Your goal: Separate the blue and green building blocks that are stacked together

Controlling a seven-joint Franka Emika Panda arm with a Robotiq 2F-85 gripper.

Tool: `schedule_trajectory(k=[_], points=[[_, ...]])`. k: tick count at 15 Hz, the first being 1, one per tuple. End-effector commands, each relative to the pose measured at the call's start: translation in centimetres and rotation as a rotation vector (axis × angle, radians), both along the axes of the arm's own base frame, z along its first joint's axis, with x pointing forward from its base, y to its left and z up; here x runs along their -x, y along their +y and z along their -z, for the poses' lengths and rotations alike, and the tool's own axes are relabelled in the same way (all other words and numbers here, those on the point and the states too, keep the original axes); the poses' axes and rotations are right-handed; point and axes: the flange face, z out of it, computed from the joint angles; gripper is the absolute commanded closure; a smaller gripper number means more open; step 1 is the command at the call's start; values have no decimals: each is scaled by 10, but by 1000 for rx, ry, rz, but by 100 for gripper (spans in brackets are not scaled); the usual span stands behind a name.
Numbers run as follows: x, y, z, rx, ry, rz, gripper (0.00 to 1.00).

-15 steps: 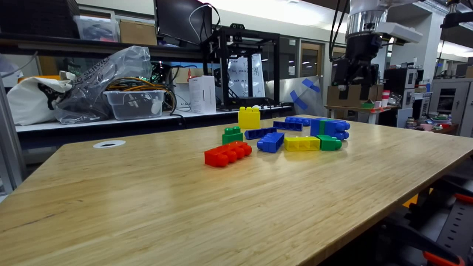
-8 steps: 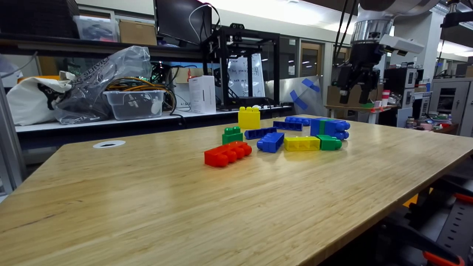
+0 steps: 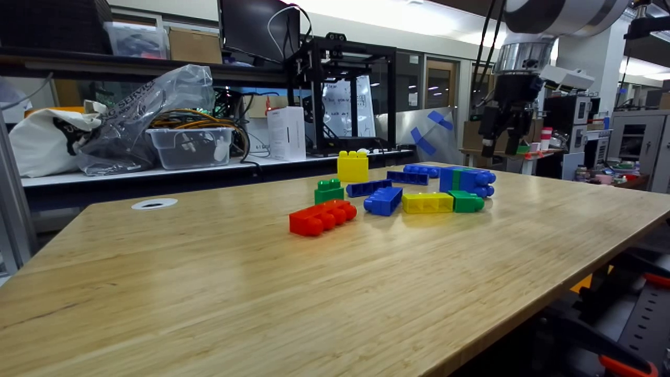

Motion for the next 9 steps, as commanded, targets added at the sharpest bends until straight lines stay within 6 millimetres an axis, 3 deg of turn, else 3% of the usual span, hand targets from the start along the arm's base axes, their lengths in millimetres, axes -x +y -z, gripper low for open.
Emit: schedule_trajectory(k=[1,9], points=[[-2,-5,17,13,-10,-23,0],[-3,-8,35,38,-13,-31,0]])
